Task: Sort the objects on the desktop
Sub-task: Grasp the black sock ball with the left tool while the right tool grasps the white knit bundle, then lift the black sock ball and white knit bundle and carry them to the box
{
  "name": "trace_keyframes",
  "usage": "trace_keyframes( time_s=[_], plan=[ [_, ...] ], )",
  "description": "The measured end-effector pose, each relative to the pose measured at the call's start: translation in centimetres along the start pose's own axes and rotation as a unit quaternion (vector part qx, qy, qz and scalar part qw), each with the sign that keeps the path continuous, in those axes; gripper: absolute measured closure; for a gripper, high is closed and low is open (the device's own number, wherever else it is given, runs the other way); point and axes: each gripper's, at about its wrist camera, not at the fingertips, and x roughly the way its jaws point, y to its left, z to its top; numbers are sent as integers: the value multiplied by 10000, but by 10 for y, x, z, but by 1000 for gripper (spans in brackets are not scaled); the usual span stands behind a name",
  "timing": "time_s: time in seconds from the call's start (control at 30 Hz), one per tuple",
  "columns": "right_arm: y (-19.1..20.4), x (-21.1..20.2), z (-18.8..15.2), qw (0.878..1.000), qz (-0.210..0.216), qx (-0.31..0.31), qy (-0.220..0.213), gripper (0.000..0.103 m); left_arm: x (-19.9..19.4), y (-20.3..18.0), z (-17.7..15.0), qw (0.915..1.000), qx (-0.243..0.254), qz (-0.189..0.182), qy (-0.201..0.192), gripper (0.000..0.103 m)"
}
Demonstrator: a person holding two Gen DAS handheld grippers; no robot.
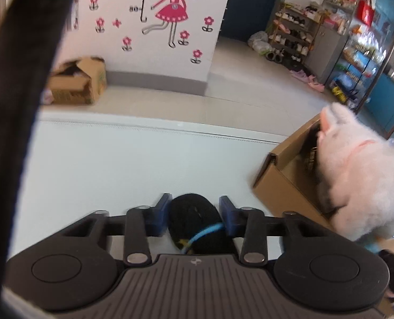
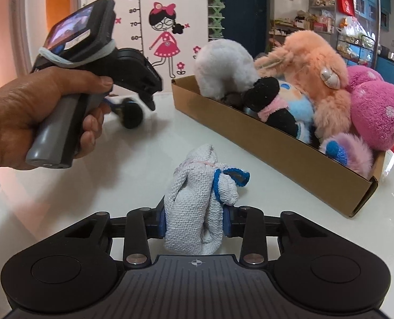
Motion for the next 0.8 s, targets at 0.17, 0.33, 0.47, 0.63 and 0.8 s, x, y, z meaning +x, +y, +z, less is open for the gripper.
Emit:
trace_keyframes(
  time_s=[0.17,0.33,0.47,0.63,0.8],
  plan=[
    [-1,-3,-1,10000,79,-18,-15,62,-3,4,-4,9999,-129,-76,19,73],
    [-1,1,1,9999,134,-34,-38,63,-10,-1,-7,9999,-65,-100,-22,74],
    [1,0,0,9997,215,-63,-46,64,-18,-3,-7,9998,-51,-179,-69,74],
    [1,-6,0,9995,276,-101,-97,64,-28,-5,-11,9998,16,-191,-64,74],
    [3,-16,-2,9990,405,-138,-136,64,-37,-5,-17,9998,121,-147,-78,74]
  ],
)
